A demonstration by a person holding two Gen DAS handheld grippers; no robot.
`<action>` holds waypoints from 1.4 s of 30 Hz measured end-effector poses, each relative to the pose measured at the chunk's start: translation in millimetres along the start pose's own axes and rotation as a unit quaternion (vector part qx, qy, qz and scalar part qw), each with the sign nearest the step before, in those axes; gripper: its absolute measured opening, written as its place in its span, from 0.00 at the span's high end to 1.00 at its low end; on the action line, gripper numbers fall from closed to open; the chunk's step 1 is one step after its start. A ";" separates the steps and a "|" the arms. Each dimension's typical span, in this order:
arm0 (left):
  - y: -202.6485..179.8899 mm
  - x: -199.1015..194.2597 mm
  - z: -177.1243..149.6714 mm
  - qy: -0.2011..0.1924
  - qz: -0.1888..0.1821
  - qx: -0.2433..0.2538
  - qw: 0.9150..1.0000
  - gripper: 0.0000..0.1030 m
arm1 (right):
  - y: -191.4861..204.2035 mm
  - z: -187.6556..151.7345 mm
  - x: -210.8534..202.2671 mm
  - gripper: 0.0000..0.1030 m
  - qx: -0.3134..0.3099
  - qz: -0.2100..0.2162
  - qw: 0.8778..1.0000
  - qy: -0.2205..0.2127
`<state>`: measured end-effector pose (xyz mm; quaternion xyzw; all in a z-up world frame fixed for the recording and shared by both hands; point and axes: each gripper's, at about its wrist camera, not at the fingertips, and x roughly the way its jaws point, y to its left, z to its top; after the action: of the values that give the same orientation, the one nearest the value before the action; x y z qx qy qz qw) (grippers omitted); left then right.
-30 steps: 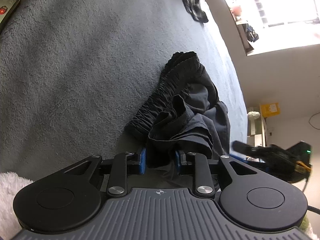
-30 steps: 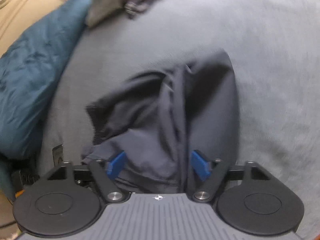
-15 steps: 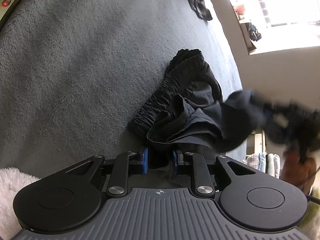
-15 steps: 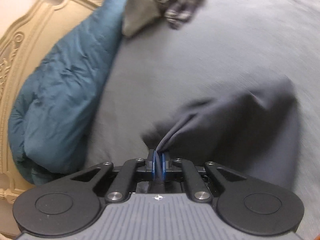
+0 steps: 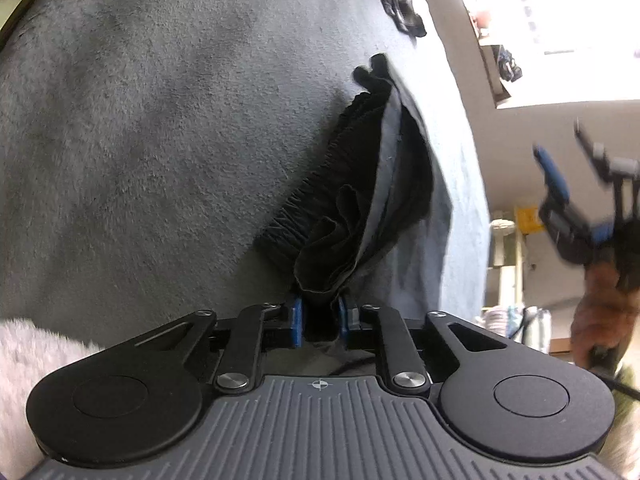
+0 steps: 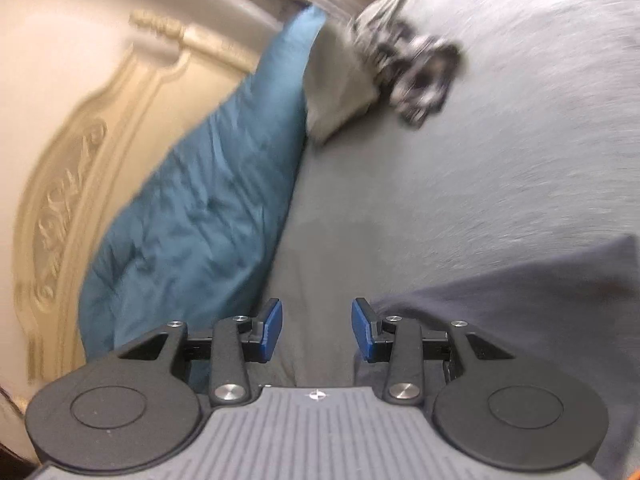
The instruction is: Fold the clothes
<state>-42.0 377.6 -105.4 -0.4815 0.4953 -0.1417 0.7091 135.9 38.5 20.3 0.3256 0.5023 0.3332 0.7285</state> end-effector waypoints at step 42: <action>-99.2 -45.2 -5.5 -0.088 0.208 0.133 0.965 0.56 | -174.4 -122.6 -113.2 0.64 0.131 -0.111 0.985 -0.023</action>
<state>-40.4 356.0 1.6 -0.2800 0.4970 -0.0128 0.8212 16.3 -135.1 -97.2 0.3679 0.5573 0.1744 0.7236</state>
